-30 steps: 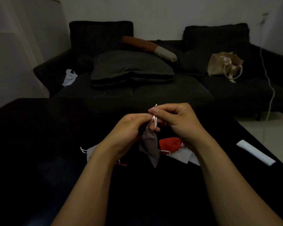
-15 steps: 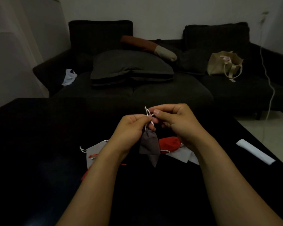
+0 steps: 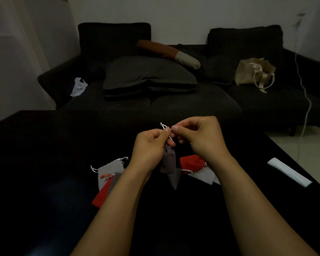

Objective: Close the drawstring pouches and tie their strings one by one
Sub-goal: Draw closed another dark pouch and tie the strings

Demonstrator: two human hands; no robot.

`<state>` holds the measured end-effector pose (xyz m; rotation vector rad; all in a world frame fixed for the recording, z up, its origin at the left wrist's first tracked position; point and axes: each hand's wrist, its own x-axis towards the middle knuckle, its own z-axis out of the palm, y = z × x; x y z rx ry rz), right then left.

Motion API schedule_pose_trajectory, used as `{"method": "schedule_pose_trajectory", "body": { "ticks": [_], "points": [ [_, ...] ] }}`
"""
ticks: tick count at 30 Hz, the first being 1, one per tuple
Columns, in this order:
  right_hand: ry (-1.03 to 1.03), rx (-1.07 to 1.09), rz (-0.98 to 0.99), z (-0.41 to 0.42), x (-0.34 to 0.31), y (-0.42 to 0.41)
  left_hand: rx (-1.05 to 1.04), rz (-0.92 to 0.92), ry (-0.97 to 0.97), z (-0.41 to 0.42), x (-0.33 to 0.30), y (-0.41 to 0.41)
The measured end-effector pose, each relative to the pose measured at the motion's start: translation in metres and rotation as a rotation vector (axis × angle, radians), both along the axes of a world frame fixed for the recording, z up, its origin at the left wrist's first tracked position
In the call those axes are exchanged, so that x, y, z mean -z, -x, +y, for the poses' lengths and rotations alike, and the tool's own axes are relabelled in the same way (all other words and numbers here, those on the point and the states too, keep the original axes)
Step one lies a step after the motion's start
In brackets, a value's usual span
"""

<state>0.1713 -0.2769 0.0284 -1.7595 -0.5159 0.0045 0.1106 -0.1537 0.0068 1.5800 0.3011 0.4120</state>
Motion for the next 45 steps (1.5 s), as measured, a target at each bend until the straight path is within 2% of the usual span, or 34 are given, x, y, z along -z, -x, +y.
{"method": "schedule_pose_trajectory", "body": {
  "ticks": [8,11,16,24,28,32,40,45],
  "points": [
    [-0.028,-0.046,0.144,0.005,-0.001,0.006,-0.095,0.024,-0.036,-0.003,-0.001,0.001],
    [-0.06,-0.088,0.227,0.004,-0.003,0.007,-0.126,0.011,0.042,-0.001,-0.002,0.0],
    [-0.103,-0.177,0.37,0.002,-0.004,0.009,-0.028,-0.059,0.2,0.003,-0.005,0.002],
    [-0.15,-0.185,0.38,-0.004,-0.006,0.008,0.087,-0.077,0.327,0.013,-0.007,0.005],
    [-0.142,-0.184,0.297,-0.002,-0.007,0.01,0.12,-0.083,0.294,0.02,-0.011,0.009],
    [-0.123,-0.17,0.24,-0.006,-0.01,0.012,0.091,-0.089,0.17,0.029,-0.012,0.012],
    [-0.245,-0.238,0.413,-0.003,-0.007,0.006,0.064,-0.22,0.054,0.023,-0.008,0.009],
    [-0.226,-0.286,0.405,-0.002,-0.004,0.009,0.008,-0.287,-0.105,0.022,-0.008,0.008]
  ]
}}
